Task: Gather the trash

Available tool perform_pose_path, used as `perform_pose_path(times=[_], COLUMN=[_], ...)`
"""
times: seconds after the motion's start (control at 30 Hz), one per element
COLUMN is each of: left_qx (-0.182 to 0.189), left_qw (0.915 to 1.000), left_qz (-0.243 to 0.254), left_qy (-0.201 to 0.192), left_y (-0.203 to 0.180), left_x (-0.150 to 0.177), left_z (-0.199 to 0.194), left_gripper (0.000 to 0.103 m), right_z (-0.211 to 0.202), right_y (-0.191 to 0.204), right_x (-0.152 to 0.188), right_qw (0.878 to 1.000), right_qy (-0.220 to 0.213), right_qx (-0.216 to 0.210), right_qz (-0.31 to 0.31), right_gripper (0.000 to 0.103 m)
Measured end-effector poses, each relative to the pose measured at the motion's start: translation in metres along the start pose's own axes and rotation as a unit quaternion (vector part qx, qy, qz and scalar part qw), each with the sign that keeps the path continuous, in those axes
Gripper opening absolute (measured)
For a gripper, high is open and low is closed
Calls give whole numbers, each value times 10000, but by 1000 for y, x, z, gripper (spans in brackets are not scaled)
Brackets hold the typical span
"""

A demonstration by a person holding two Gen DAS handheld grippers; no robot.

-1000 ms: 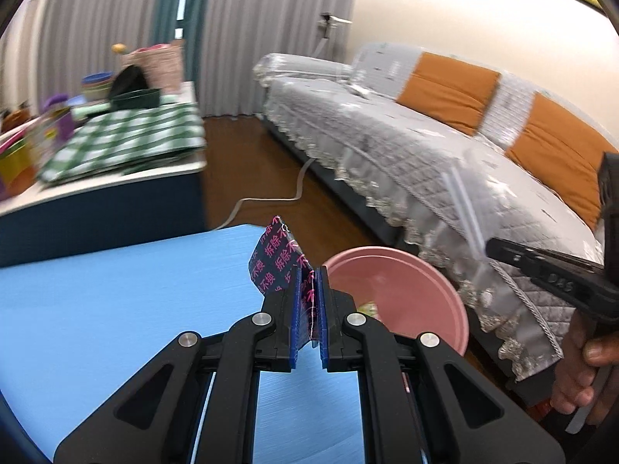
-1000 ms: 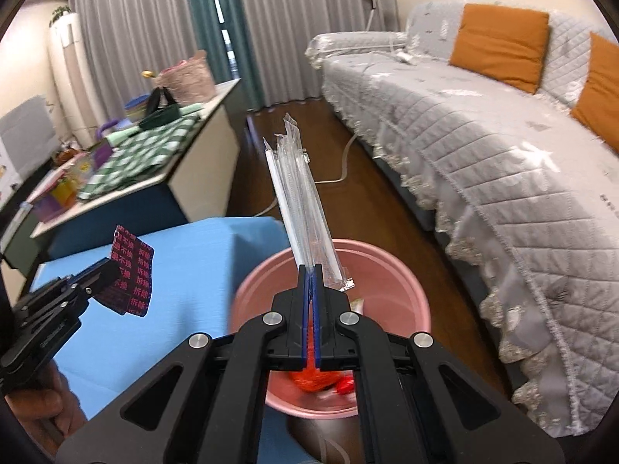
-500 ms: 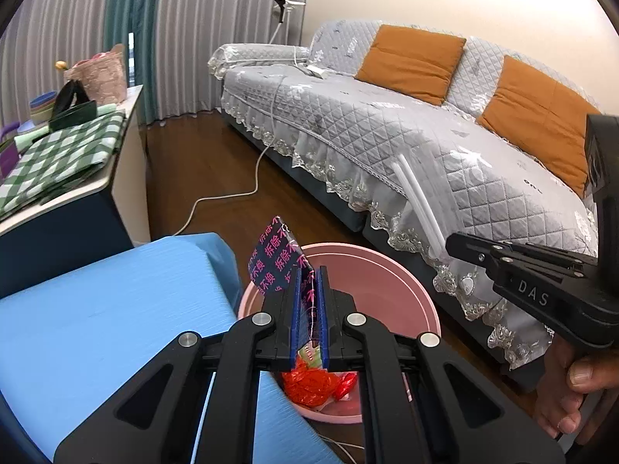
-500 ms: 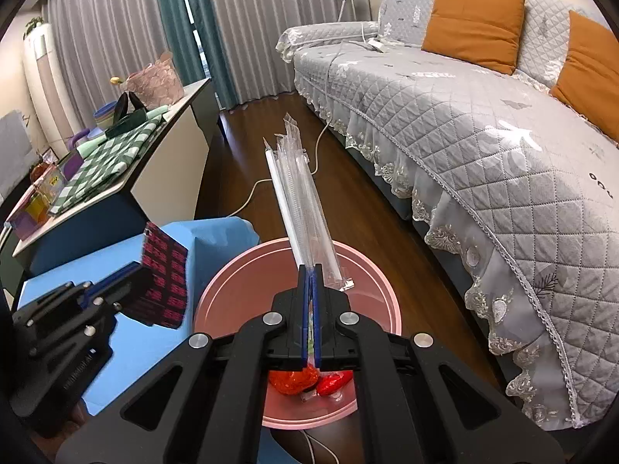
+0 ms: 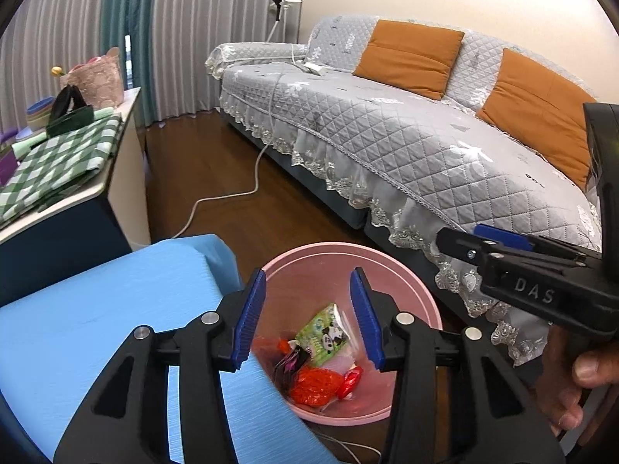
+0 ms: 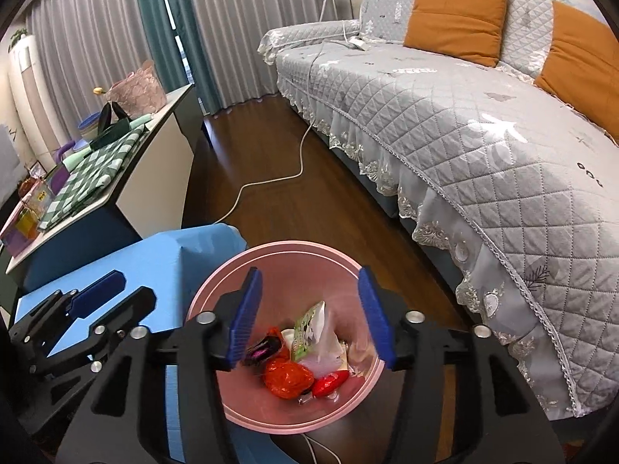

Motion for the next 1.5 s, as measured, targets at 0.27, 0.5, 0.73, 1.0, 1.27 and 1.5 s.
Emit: perform_pose_path(times=[0.27, 0.5, 0.73, 1.0, 1.27, 1.5], left_qx=[-359, -570, -926, -1354, -1874, -2081], left_qw=[9993, 9983, 9952, 9880, 9768, 9703], left_qz=[79, -84, -192, -585, -666, -1002], left_qy=[-113, -119, -257, -451, -788, -720], left_y=[27, 69, 115, 153, 164, 168], left_x=[0, 8, 25, 56, 85, 120], left_z=[-26, -60, -105, -159, -203, -233], left_gripper=[59, 74, 83, 90, 92, 92], right_z=[-25, -60, -89, -110, -119, -128], right_y=[20, 66, 113, 153, 185, 202], right_x=[-10, -16, -1, 36, 74, 101], right_qw=[9990, 9933, 9836, 9764, 9734, 9736], right_qy=[-367, -661, -780, -716, -623, -627], right_qx=[-236, -844, -1333, -1514, -1421, -1271], right_qz=[-51, -432, -930, -1363, -1686, -1791], right_gripper=[86, 97, 98, 98, 98, 98])
Point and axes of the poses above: each gripper's, at about its wrist camera, not at the fingertips, and z roughly the way its jaws point, y to its left, x to its underside, the point moved 7 cm from there along z, roughly the way its jaws point, and after that the axes turned 7 degrees about -x, right-handed, at the moved point
